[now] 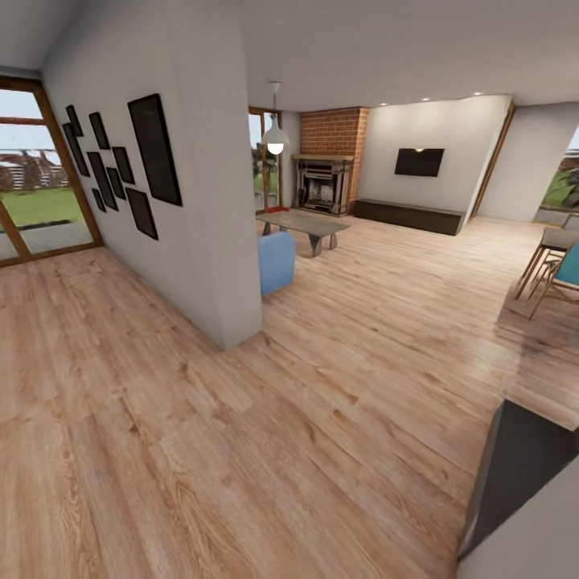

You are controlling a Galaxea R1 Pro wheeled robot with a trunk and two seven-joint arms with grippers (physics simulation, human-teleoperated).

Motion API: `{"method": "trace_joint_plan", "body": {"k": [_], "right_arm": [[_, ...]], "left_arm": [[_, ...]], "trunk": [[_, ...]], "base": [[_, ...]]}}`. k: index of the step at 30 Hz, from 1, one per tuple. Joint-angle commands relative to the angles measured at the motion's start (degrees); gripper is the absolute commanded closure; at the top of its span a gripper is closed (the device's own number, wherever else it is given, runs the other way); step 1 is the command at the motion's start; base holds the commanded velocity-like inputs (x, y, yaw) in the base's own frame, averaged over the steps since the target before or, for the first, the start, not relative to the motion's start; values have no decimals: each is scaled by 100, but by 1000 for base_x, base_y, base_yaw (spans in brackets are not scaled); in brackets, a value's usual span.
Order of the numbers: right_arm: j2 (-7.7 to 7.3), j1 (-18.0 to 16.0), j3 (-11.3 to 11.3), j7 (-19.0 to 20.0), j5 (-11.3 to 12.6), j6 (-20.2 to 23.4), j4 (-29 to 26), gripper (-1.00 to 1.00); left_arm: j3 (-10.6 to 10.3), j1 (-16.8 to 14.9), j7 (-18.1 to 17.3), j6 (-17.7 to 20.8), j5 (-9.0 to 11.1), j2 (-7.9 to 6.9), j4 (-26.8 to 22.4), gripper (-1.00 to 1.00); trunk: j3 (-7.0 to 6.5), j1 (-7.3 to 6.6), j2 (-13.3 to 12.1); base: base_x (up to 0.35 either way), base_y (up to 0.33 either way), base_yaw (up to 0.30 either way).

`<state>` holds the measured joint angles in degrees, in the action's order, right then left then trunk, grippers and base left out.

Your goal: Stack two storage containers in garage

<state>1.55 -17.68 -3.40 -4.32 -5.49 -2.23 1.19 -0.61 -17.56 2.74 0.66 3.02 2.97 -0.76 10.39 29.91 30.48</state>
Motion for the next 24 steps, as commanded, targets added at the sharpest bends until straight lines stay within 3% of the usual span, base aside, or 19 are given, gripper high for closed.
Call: {"method": "trace_joint_plan", "body": {"k": [1, 24], "right_arm": [[2, -7, -37, -25, -58, -23, 13, -100], [12, -6, -51, -25, -36, -76, 9, -100]], "left_arm": [[-9, -4, 16, 5, 32, 2, -3, -100], [-9, -4, 9, -14, 0, 32, -2, -100]], "trunk": [[9, 5, 8], [5, 5, 8]], "base": [[337, 0, 0], [311, 0, -10]]}}
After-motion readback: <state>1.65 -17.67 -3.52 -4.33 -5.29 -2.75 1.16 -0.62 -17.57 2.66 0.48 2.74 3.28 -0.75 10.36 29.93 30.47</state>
